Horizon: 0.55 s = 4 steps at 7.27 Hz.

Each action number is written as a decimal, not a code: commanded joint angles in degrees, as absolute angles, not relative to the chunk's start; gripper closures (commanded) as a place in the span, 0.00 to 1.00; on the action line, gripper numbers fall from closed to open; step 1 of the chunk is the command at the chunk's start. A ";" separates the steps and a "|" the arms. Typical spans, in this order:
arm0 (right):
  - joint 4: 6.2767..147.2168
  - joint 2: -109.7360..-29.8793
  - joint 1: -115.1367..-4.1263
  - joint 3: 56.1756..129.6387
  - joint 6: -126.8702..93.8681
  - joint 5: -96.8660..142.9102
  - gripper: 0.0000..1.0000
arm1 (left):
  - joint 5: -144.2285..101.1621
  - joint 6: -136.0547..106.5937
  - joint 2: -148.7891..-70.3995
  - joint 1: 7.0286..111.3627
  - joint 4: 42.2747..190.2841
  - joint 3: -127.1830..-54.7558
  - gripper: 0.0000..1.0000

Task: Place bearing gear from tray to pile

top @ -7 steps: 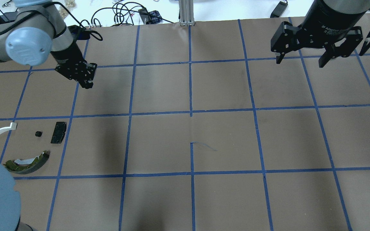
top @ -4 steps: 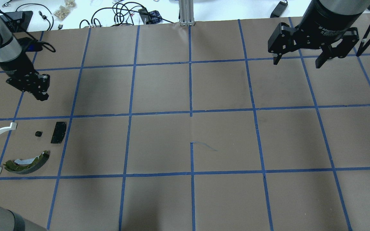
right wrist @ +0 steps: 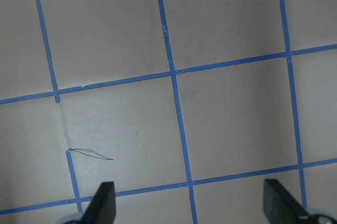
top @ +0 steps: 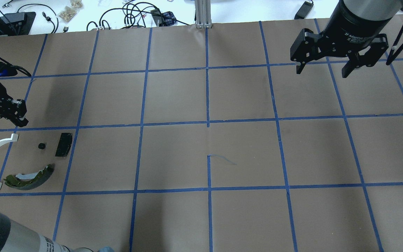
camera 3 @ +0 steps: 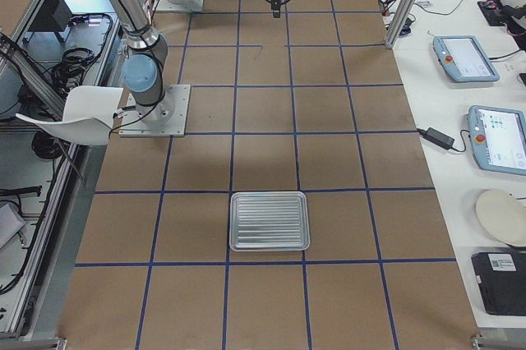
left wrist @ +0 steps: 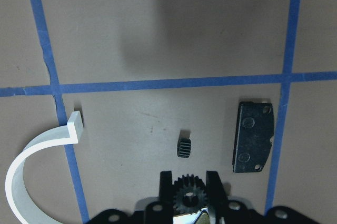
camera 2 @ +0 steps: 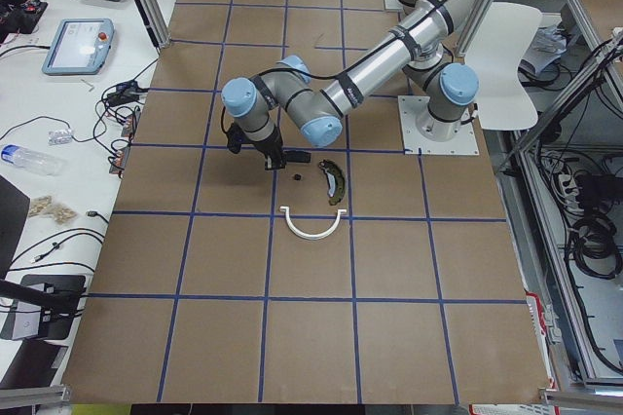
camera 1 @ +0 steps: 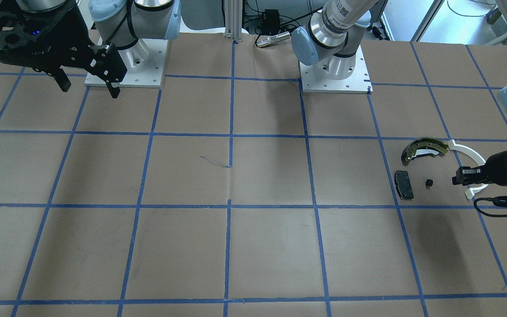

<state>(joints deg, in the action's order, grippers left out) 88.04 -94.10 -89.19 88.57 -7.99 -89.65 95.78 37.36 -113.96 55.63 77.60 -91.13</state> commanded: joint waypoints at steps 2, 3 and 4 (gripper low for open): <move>88.07 -94.13 -89.30 88.68 -8.09 -89.56 0.00 | 95.89 43.33 -115.58 54.84 64.82 -98.06 1.00; 88.07 -94.13 -89.30 88.68 -8.09 -89.65 0.00 | 95.80 43.50 -115.58 54.67 63.64 -99.91 1.00; 88.07 -94.13 -89.30 88.68 -8.09 -89.56 0.00 | 95.80 44.03 -115.66 54.23 63.55 -100.28 1.00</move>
